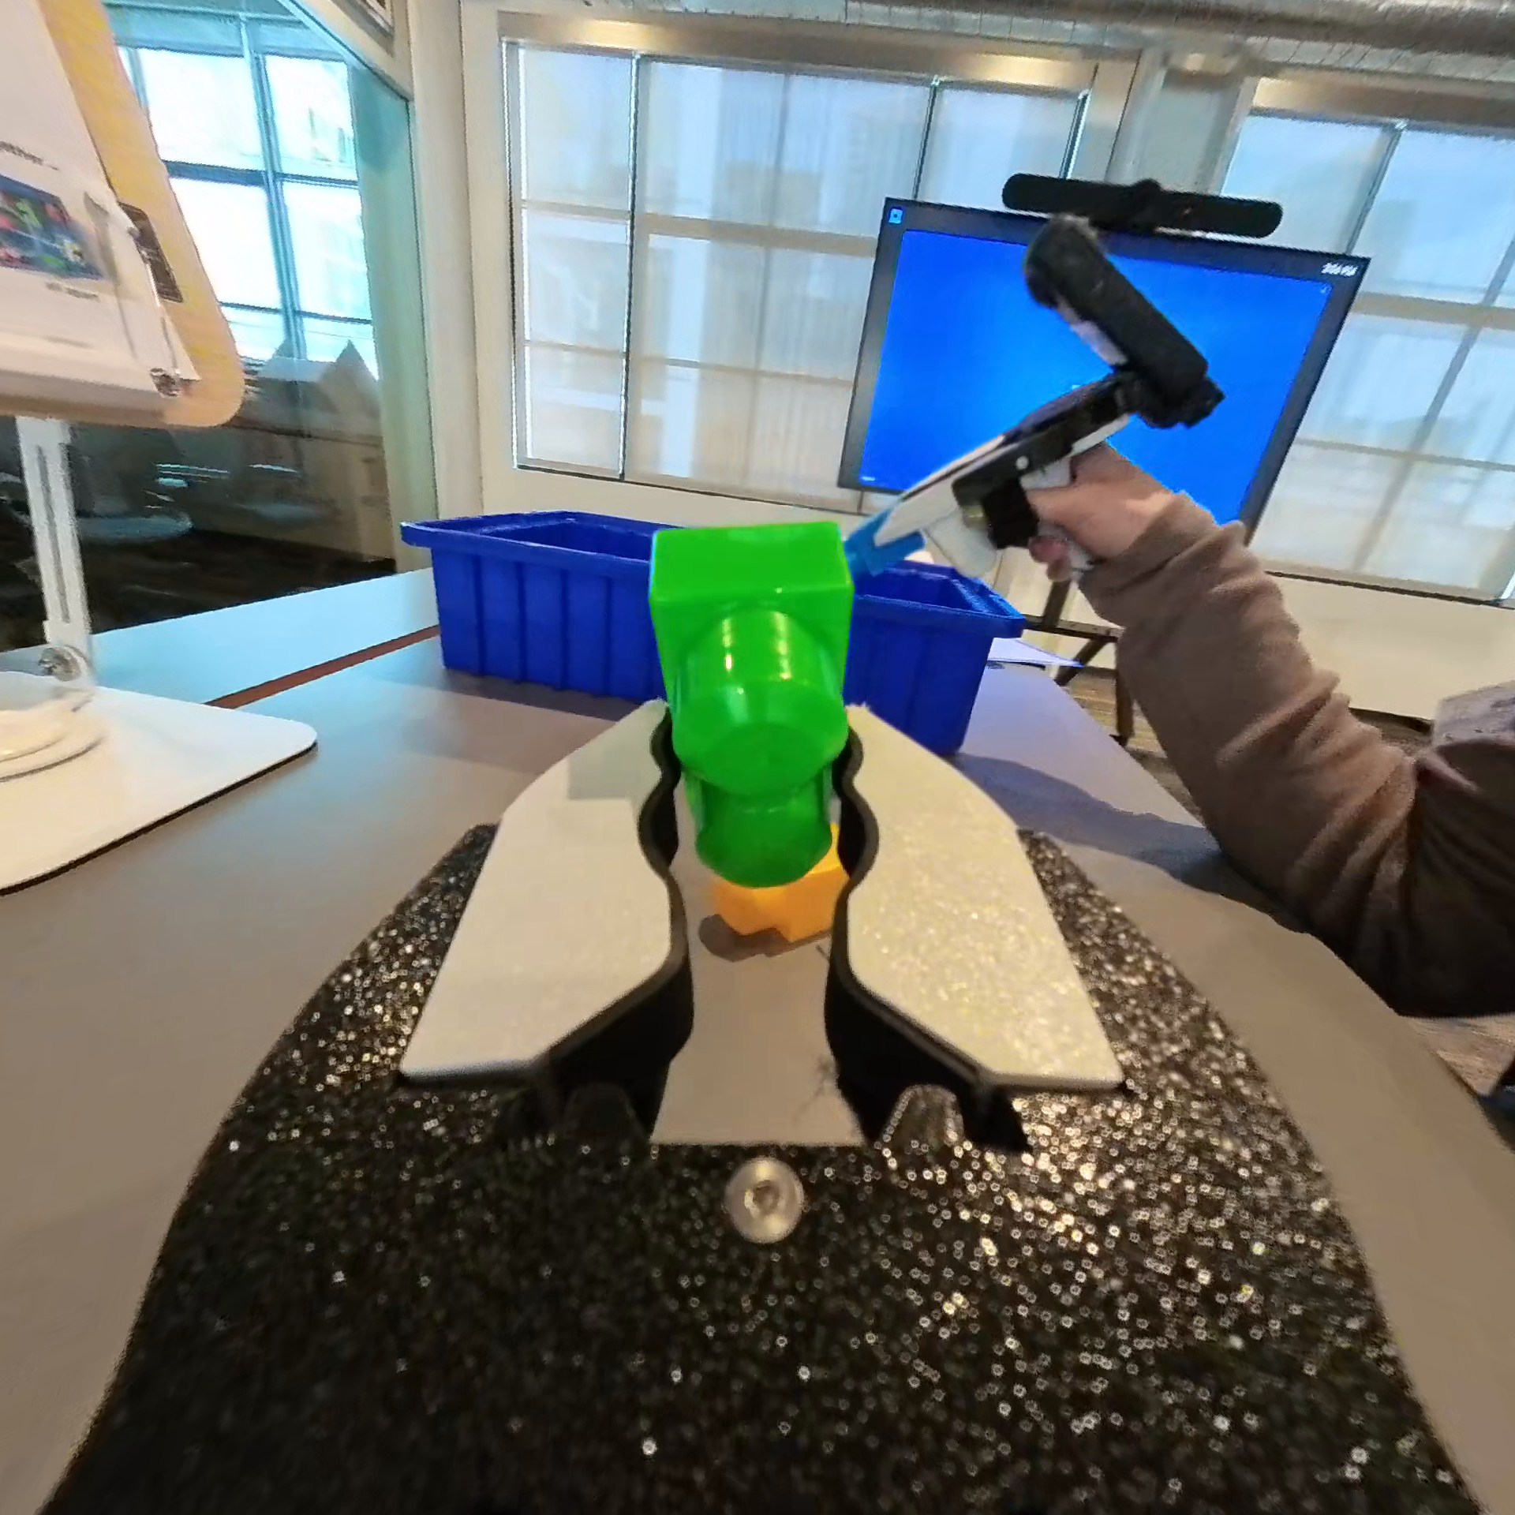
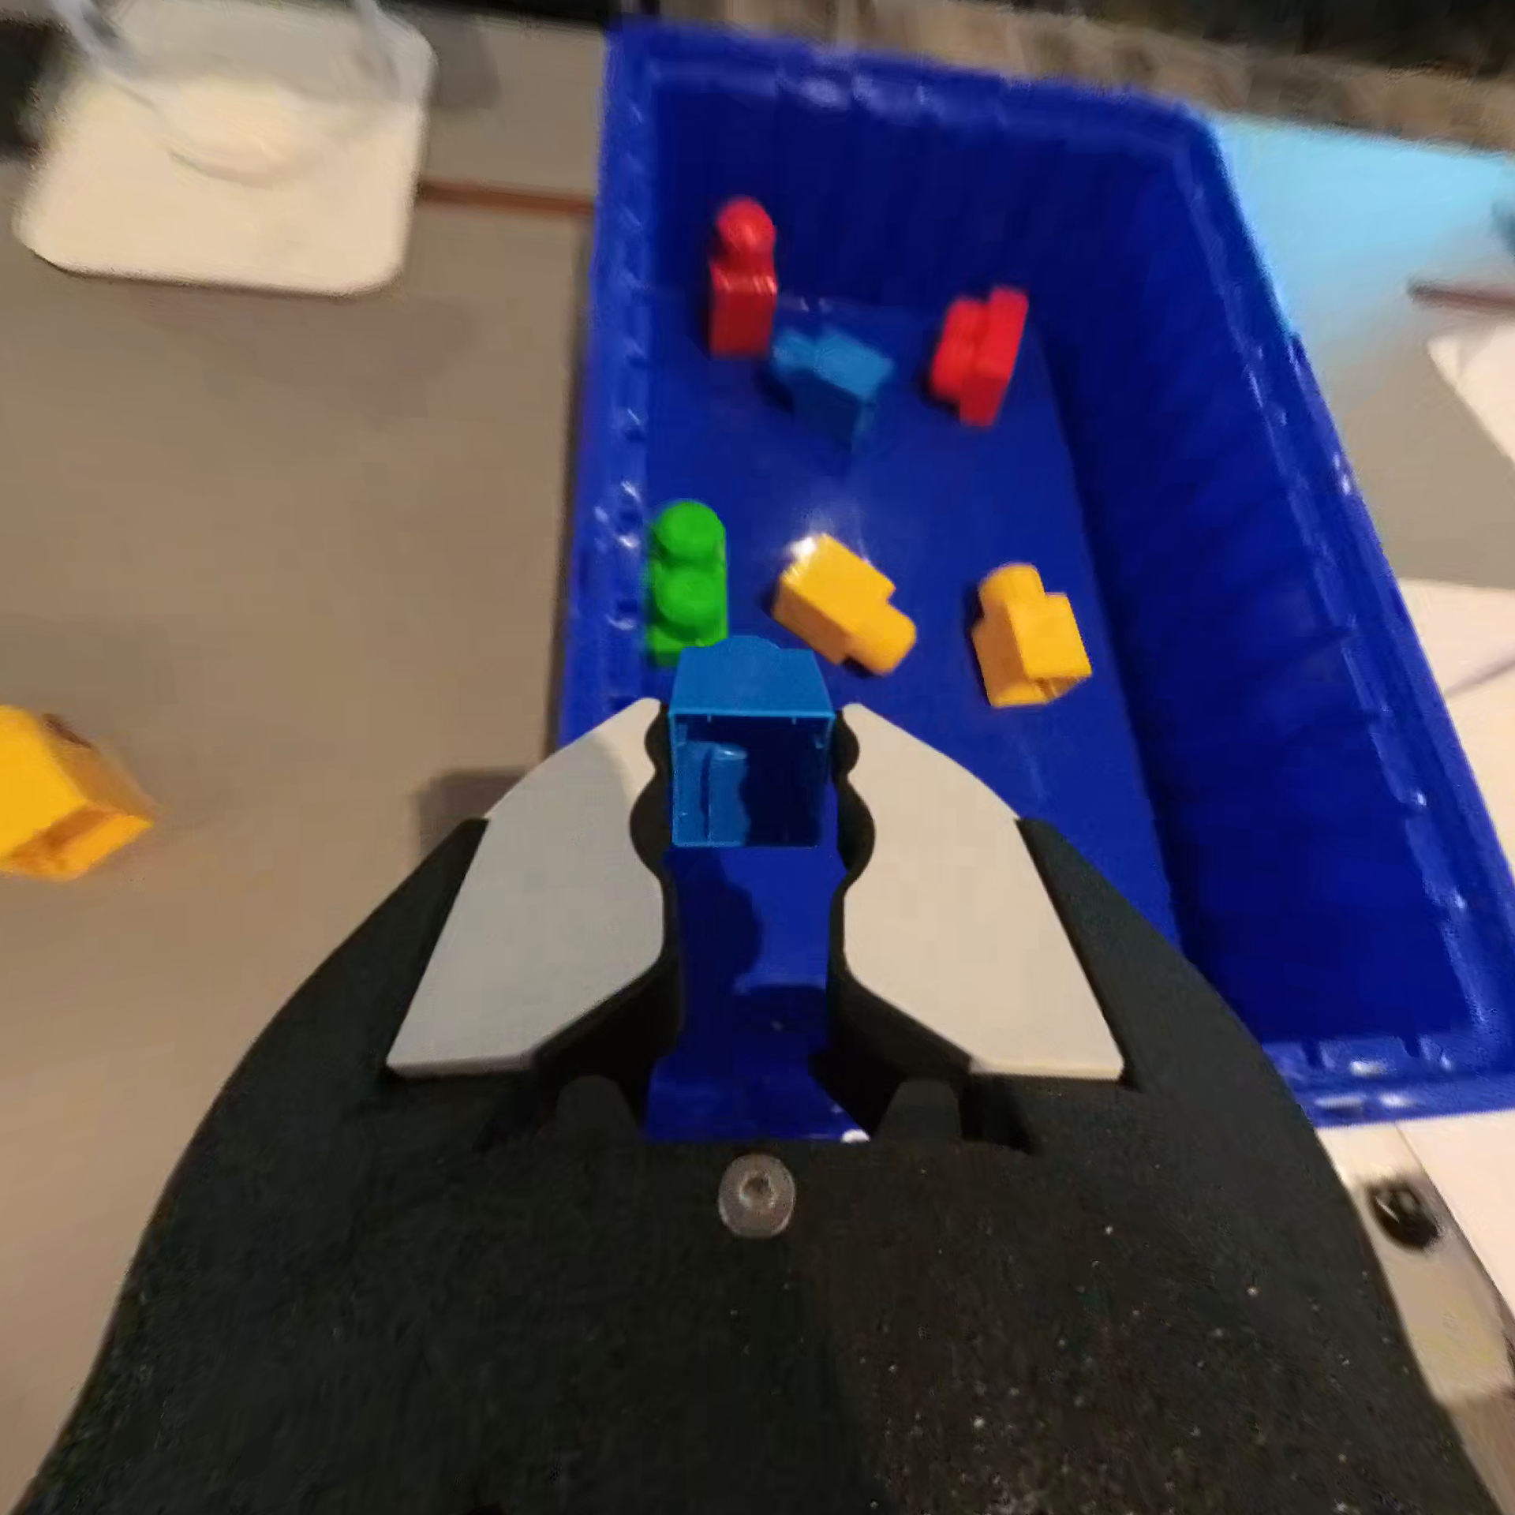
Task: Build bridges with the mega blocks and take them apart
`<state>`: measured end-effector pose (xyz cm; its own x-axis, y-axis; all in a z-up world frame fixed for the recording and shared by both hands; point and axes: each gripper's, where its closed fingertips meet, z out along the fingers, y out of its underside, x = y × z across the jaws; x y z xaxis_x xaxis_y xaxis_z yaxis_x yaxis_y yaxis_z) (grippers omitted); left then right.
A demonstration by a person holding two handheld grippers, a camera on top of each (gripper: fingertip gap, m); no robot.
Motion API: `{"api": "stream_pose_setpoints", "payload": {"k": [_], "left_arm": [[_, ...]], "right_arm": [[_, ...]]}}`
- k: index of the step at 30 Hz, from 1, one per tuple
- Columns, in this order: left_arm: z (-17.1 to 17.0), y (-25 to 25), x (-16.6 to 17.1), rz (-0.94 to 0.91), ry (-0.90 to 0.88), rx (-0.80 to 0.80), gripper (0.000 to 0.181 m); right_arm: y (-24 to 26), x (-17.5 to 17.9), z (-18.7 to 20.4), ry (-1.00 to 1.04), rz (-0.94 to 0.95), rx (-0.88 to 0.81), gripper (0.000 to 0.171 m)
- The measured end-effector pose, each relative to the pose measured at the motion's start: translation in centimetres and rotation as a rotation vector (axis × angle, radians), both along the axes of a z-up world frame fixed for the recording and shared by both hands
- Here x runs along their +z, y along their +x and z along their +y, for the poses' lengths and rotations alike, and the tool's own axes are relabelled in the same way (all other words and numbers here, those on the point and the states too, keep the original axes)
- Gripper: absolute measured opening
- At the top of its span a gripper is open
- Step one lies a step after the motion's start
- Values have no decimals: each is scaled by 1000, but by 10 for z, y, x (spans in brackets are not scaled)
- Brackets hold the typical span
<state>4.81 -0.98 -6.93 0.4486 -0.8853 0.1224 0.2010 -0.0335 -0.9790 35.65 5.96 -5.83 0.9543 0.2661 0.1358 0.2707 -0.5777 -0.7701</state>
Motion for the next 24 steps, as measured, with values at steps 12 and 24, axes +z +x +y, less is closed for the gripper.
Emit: {"api": "stream_pose_setpoints", "payload": {"k": [12, 24], "left_arm": [[-23, 27, -16, 221, 132, -90, 36], [-26, 31, -11, 212, 181, -68, 65]], "right_arm": [[-283, 25, -107, 194, 150, 1307, 77], [-212, 34, -41, 318, -107, 912, 38]]}}
